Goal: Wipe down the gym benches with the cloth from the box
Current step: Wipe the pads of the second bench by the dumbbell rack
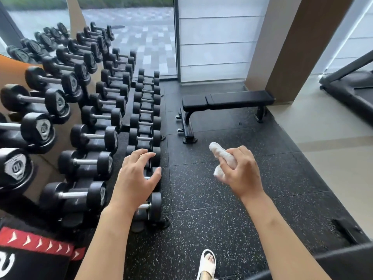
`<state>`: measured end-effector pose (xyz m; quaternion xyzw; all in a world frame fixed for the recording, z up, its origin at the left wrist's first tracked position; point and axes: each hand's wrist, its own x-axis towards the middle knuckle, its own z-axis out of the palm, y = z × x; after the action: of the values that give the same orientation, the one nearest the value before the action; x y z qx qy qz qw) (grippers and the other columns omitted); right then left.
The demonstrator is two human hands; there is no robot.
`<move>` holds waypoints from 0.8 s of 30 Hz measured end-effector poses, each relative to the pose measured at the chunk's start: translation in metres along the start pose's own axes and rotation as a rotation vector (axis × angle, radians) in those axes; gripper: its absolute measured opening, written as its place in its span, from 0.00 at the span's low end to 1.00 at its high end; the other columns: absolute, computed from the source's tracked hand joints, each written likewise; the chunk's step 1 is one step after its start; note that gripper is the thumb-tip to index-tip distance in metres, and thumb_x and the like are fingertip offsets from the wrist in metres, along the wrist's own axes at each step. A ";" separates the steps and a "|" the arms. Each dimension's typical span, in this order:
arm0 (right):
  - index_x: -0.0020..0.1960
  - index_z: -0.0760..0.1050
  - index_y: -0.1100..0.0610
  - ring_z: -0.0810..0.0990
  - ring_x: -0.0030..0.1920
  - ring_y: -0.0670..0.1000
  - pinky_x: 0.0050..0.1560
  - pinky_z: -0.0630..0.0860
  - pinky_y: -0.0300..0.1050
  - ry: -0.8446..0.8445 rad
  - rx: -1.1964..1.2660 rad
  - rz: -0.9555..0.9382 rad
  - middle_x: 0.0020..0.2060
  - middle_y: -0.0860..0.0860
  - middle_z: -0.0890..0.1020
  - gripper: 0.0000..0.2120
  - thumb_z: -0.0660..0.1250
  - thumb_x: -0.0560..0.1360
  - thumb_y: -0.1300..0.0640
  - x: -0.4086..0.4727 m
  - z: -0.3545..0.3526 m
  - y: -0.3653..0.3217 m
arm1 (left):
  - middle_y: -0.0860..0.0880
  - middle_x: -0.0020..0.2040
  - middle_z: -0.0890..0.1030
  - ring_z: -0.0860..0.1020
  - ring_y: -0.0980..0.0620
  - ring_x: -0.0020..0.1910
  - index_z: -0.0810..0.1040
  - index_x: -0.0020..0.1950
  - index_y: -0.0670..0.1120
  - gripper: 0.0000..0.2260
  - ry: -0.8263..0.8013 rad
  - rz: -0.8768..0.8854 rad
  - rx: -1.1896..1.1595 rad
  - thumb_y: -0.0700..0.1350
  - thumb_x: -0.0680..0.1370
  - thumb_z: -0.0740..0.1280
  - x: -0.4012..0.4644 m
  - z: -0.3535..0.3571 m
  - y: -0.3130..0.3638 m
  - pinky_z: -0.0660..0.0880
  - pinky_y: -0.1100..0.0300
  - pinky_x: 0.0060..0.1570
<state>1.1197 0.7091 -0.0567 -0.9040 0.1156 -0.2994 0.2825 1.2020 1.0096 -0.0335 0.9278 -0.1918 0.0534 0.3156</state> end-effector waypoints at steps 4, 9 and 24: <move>0.51 0.81 0.55 0.74 0.46 0.50 0.48 0.75 0.46 0.022 0.020 0.002 0.44 0.47 0.76 0.06 0.74 0.78 0.53 0.046 0.012 0.023 | 0.52 0.72 0.74 0.68 0.50 0.73 0.78 0.71 0.49 0.20 0.008 0.027 0.010 0.50 0.79 0.72 0.052 0.019 0.011 0.65 0.54 0.73; 0.50 0.80 0.54 0.74 0.45 0.49 0.48 0.74 0.45 0.057 0.031 0.003 0.44 0.46 0.75 0.06 0.74 0.78 0.53 0.110 0.018 0.059 | 0.52 0.72 0.74 0.69 0.50 0.73 0.78 0.72 0.49 0.21 0.007 0.071 0.032 0.51 0.79 0.72 0.128 0.039 0.037 0.68 0.49 0.74; 0.50 0.81 0.56 0.76 0.46 0.50 0.50 0.78 0.49 0.086 0.064 0.073 0.44 0.47 0.77 0.07 0.72 0.79 0.52 0.233 0.044 0.112 | 0.54 0.73 0.73 0.69 0.51 0.73 0.77 0.72 0.51 0.21 -0.032 0.121 0.017 0.54 0.79 0.69 0.278 0.087 0.049 0.70 0.47 0.72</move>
<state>1.3272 0.5493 -0.0397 -0.8760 0.1507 -0.3309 0.3170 1.4373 0.8315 -0.0133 0.9178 -0.2521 0.0592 0.3009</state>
